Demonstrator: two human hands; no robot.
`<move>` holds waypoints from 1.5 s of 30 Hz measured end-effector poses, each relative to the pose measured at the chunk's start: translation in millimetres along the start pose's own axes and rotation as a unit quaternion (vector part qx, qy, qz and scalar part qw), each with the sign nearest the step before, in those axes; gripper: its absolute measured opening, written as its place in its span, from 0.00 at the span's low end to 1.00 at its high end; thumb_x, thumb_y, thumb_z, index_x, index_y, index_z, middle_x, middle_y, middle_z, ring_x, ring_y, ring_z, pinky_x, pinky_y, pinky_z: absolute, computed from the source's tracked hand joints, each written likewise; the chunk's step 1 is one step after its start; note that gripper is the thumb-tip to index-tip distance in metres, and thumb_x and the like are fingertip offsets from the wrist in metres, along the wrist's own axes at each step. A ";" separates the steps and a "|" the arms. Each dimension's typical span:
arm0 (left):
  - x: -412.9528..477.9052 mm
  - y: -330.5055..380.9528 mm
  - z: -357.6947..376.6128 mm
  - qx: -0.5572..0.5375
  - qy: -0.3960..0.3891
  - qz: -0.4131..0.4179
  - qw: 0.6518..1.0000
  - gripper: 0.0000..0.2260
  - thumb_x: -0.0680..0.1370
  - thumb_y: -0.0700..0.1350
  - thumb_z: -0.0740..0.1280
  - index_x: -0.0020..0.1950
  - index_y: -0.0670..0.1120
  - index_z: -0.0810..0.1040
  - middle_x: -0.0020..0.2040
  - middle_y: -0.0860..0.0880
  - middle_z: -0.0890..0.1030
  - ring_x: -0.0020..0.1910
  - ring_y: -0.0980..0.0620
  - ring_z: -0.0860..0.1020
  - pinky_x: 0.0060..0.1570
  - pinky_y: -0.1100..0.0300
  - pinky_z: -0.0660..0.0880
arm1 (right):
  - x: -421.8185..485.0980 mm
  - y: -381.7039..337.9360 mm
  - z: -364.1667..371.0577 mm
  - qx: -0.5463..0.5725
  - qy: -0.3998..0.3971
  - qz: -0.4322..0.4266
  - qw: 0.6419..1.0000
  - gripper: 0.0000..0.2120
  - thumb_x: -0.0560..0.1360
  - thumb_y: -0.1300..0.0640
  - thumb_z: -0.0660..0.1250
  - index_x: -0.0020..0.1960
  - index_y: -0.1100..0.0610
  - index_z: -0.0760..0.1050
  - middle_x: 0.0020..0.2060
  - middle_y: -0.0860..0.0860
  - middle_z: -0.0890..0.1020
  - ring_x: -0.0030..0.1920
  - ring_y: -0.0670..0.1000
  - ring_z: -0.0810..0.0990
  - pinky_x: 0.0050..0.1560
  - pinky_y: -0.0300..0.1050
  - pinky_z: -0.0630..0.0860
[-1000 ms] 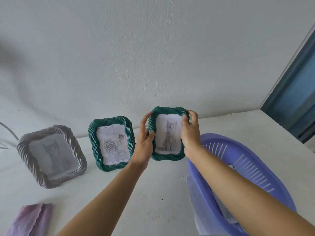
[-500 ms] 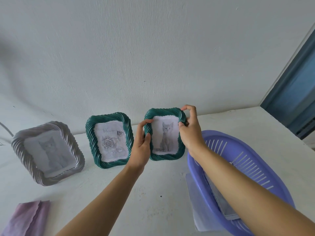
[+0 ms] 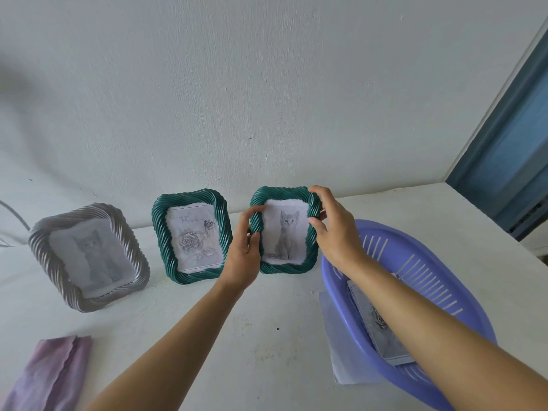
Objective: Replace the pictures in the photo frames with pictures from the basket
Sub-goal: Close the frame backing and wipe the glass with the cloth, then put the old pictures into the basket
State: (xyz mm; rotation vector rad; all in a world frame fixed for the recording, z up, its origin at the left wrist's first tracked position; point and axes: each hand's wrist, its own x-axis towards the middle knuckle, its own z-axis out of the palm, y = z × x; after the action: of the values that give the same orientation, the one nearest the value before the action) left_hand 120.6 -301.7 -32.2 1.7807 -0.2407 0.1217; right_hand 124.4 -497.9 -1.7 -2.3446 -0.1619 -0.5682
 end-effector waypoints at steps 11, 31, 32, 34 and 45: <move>-5.6 -3.8 -11.4 0.059 -0.031 0.006 0.998 0.31 0.82 0.33 0.54 0.75 0.65 0.64 0.71 0.59 0.71 0.71 0.57 0.69 0.74 0.46 0.66 | -18.3 -0.2 -8.8 -0.012 0.015 -0.007 1.000 0.27 0.78 0.58 0.67 0.74 0.50 0.64 0.64 0.50 0.77 0.63 0.56 0.72 0.64 0.53 0.70; -96.5 7.9 27.6 0.267 -0.144 -0.089 0.949 0.19 0.77 0.53 0.70 0.68 0.53 0.75 0.54 0.52 0.77 0.48 0.53 0.78 0.57 0.53 0.75 | -135.3 -16.8 -78.6 -0.016 -0.193 0.069 0.979 0.24 0.68 0.31 0.68 0.58 0.41 0.72 0.45 0.40 0.78 0.42 0.42 0.78 0.46 0.44 0.78; -95.0 6.0 36.6 0.313 -0.151 -0.076 0.935 0.24 0.77 0.57 0.69 0.71 0.54 0.72 0.57 0.52 0.75 0.54 0.51 0.76 0.60 0.51 0.73 | -138.6 -15.3 -78.6 -0.022 -0.194 0.065 0.979 0.25 0.68 0.33 0.70 0.61 0.40 0.71 0.45 0.40 0.78 0.41 0.42 0.78 0.46 0.44 0.78; -91.3 2.9 52.3 0.388 -0.173 -0.064 0.903 0.32 0.74 0.67 0.67 0.75 0.57 0.65 0.63 0.52 0.71 0.63 0.50 0.71 0.60 0.50 0.67 | -141.6 -12.2 -78.8 -0.007 -0.184 0.076 0.980 0.24 0.69 0.42 0.75 0.62 0.40 0.71 0.43 0.40 0.78 0.41 0.43 0.78 0.46 0.45 0.78; -86.4 6.0 85.7 0.436 -0.212 -0.041 0.874 0.32 0.69 0.68 0.71 0.71 0.62 0.69 0.63 0.52 0.66 0.65 0.50 0.67 0.56 0.50 0.64 | -125.7 -10.7 -102.9 0.079 -0.136 0.133 0.978 0.18 0.71 0.53 0.74 0.59 0.43 0.76 0.41 0.45 0.84 0.36 0.45 0.80 0.43 0.41 0.79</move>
State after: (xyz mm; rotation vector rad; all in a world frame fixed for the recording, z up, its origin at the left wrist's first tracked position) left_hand 31.1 -378.1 -64.0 2.7137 -0.4753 -0.2754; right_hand -27.5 -553.6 16.4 -2.2317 -0.0146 -0.0976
